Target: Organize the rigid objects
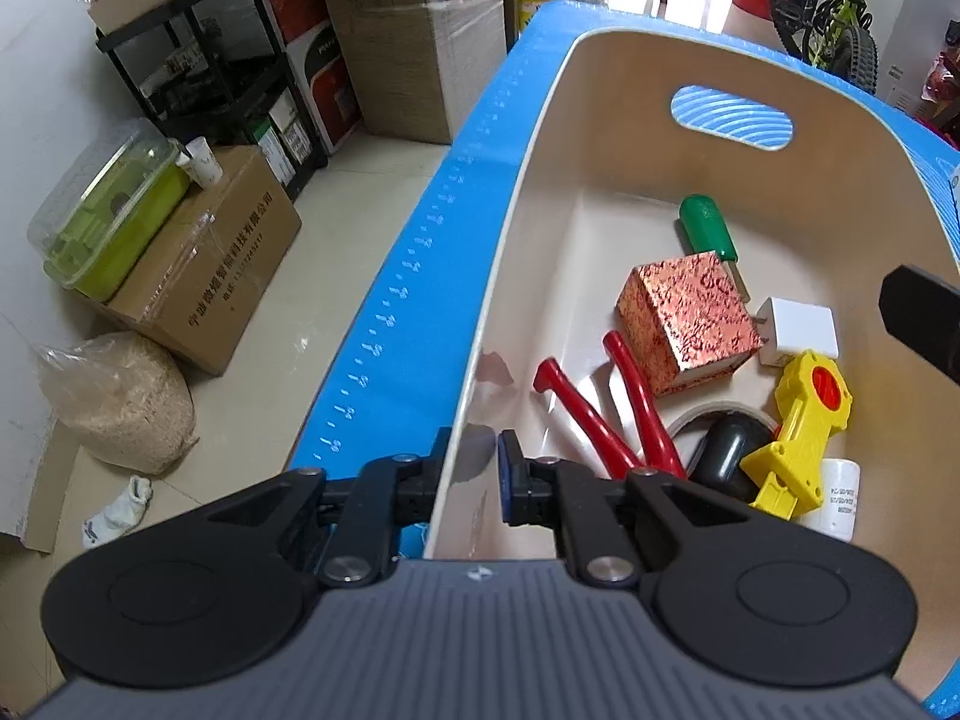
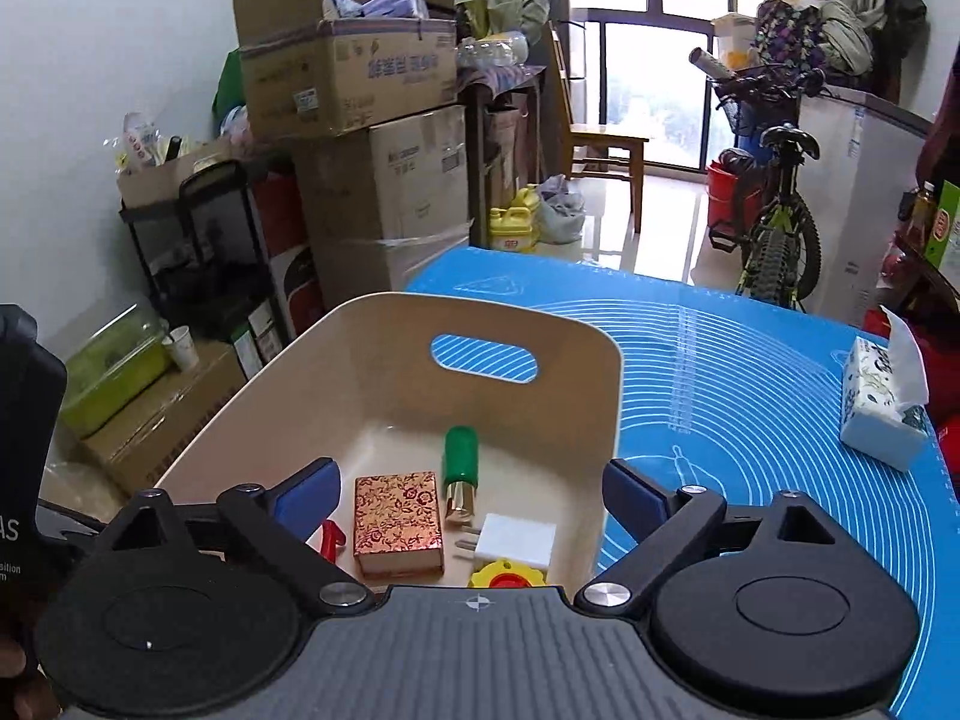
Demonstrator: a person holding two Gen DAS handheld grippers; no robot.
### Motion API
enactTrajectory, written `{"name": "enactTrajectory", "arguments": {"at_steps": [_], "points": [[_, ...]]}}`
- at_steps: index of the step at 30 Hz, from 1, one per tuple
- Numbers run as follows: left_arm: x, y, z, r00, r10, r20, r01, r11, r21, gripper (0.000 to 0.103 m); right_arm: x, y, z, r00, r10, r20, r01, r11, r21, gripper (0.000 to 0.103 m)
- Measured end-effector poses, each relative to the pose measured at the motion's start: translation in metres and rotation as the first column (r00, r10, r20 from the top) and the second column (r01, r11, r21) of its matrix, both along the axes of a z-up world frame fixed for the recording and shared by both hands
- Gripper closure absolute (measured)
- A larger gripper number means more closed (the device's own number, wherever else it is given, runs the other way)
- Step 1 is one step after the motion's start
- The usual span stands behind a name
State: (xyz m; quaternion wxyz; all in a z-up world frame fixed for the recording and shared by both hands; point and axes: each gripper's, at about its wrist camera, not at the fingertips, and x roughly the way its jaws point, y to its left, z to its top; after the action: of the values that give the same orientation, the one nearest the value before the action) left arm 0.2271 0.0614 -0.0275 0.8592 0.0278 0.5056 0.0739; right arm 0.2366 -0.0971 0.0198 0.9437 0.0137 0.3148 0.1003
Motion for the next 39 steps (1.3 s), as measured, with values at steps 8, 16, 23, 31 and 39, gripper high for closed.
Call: {"name": "enactTrajectory", "arguments": {"at_steps": [8,16,23,31,39], "points": [[-0.02,-0.02,0.033,0.991,-0.038,0.129,0.04,0.999,-0.015,0.027,-0.019,-0.008,0.011,0.999,-0.034,0.026,0.034,0.999,0.004,0.002],[-0.049,-0.02,0.058,0.981,-0.025,0.193,0.03,0.999,-0.021,0.02,-0.051,-0.038,0.03,0.992,-0.118,0.039,0.117,0.993,0.018,0.002],[-0.084,-0.03,0.089,0.966,-0.053,0.254,0.063,0.998,-0.032,0.019,-0.092,-0.058,0.051,0.985,-0.164,0.061,0.164,0.986,0.007,0.002],[-0.13,-0.051,0.12,0.945,-0.092,0.315,0.103,0.995,-0.017,0.016,-0.148,-0.073,0.078,0.975,-0.202,0.094,0.203,0.979,0.002,0.002],[-0.175,-0.063,0.134,0.927,-0.135,0.351,0.147,0.989,-0.009,0.016,-0.206,-0.081,0.095,0.967,-0.222,0.126,0.224,0.975,-0.006,0.002]]}}
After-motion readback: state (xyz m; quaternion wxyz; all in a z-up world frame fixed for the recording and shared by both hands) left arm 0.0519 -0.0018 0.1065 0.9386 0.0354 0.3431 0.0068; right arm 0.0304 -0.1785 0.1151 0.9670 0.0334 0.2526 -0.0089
